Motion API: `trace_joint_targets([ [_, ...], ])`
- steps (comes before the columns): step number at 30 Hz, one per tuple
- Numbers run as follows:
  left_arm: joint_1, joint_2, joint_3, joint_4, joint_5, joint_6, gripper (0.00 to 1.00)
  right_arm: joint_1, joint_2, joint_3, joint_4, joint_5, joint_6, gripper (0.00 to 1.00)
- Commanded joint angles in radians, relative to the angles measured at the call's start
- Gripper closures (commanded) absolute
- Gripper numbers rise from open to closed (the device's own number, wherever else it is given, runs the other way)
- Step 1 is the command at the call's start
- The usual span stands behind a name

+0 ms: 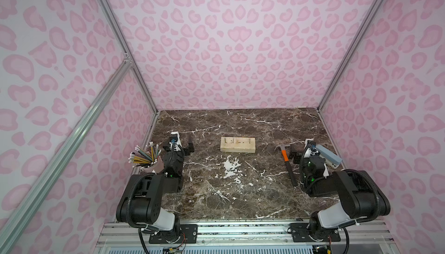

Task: Use a claw hammer to pull out a nail
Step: Pick up the hammer at the center of the board.

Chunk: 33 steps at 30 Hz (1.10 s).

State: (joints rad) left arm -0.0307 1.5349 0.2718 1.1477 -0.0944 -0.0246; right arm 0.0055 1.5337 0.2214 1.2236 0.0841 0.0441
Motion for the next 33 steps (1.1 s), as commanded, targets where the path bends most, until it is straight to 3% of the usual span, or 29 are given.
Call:
trace_joint_targets([
  [1,-0.002,-0.004,0.001,0.029,0.004,0.009,0.03,0.002,0.001,0.008,0.033,0.005,-0.006,0.0],
  [27,0.0,-0.008,-0.002,0.038,0.008,0.006,0.03,0.005,-0.011,0.014,0.043,0.016,-0.011,0.0],
  [29,-0.003,-0.048,0.077,-0.144,0.019,0.017,0.03,0.015,-0.063,0.126,-0.214,0.08,0.004,0.0],
  [31,-0.006,-0.06,0.253,-0.443,0.009,0.01,0.03,0.004,-0.075,0.296,-0.502,0.091,0.053,0.0],
  [33,-0.014,-0.064,0.327,-0.537,0.005,-0.002,0.03,-0.021,-0.079,0.364,-0.603,0.022,0.092,0.0],
])
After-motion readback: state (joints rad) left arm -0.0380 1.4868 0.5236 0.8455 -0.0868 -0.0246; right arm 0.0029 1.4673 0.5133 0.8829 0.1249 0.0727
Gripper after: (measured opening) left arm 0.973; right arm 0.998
